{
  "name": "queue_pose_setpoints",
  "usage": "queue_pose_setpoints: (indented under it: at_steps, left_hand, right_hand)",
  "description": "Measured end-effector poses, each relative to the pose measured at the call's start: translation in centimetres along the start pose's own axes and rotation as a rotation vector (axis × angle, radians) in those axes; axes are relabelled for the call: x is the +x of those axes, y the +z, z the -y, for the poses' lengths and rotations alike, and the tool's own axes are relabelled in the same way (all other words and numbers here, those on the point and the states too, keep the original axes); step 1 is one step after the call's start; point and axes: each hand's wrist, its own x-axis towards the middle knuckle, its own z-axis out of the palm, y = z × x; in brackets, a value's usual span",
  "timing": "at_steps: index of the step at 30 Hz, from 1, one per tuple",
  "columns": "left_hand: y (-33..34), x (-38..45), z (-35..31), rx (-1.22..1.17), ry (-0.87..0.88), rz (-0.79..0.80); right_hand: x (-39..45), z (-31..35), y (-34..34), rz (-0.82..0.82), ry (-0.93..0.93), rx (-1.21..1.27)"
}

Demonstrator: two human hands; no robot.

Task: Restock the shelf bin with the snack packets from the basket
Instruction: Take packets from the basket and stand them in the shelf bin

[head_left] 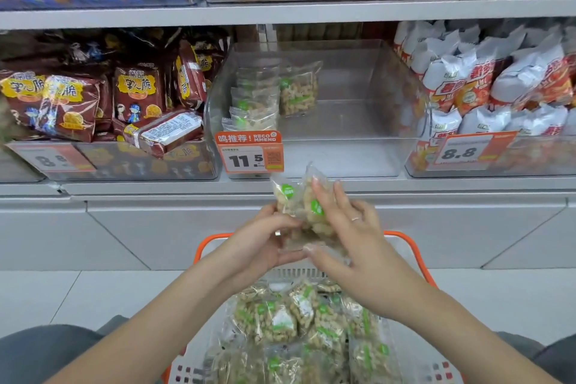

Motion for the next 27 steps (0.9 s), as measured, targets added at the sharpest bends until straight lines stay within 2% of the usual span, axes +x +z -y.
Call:
queue_pose_setpoints:
  at_steps: [2, 4, 7, 11, 15, 18, 23, 27]
  left_hand:
    - [-0.5, 0.0, 0.0, -0.073, 0.024, 0.07]
    - [-0.7, -0.2, -0.1, -0.137, 0.046, 0.167]
    - [-0.4, -0.5, 0.1, -0.141, 0.05, 0.262]
    - [0.7, -0.8, 0.6, -0.085, 0.086, 0.184]
    - [1.2, -0.5, 0.6, -0.007, 0.158, -0.019]
    - [1.0, -0.4, 0.7, 0.084, 0.162, -0.029]
    - [0.5, -0.3, 0.7, 0.264, 0.213, 0.035]
    - [0.7, -0.4, 0.6, 0.45, 0.269, -0.016]
  right_hand:
    - [-0.3, -0.5, 0.1, 0.025, -0.02, 0.082]
    - [-0.2, -0.8, -0.4, -0.054, -0.05, 0.08]
    - [0.1, -0.6, -0.8, -0.162, 0.043, 0.106]
    - [0.5, -0.3, -0.3, -0.202, 0.125, 0.126]
    - [0.9, -0.8, -0.3, -0.133, 0.217, 0.429]
    - [1.2, -1.5, -0.5, -0.112, 0.24, 0.58]
    - [1.2, -1.1, -0.2, -0.208, 0.174, 0.65]
    - [0.9, -1.2, -0.3, -0.157, 0.198, 0.694]
